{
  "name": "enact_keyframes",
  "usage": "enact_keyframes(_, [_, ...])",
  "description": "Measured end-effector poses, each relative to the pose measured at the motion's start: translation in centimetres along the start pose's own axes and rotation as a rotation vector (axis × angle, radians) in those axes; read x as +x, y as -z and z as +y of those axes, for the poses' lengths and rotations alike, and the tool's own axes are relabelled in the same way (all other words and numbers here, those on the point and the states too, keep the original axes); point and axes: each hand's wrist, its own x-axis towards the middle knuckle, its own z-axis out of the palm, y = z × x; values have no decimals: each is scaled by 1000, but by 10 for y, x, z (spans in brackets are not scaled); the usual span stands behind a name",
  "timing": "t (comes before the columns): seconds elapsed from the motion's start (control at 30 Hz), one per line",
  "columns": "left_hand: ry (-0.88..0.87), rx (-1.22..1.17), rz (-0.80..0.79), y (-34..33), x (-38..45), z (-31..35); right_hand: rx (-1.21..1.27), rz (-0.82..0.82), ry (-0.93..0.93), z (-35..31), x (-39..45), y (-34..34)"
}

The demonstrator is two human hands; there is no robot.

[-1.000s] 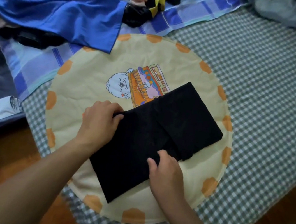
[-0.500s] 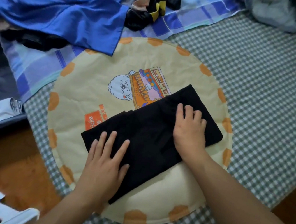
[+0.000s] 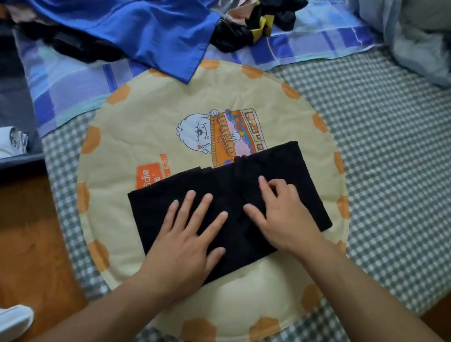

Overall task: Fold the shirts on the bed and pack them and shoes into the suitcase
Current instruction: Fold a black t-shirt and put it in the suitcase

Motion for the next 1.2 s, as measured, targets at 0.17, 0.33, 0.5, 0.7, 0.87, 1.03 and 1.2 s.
enact_keyframes(0.17, [-47, 44, -125, -8, 27, 17, 18, 444, -79, 46, 4, 10])
enact_keyframes(0.33, [-85, -4, -99, -4, 24, 39, 46, 48, -251, 83, 11, -4])
enact_keyframes(0.5, [-195, -37, -275, 4, 32, 59, 516, 26, -405, 93, 19, 4])
enact_keyframes(0.7, [327, -788, 304, 52, -22, 20, 926, -142, -425, 79, 4, 65])
enact_keyframes(0.87, [1018, -1364, 251, 85, -62, -29, 845, 8, -293, -6, -34, 90])
enact_keyframes(1.03, [1167, -1774, 209, 85, -53, -32, 619, -131, 65, -103, -77, 29])
enact_keyframes(1.2, [1103, -1432, 108, 83, -24, -27, 385, 274, -114, -75, -56, -9])
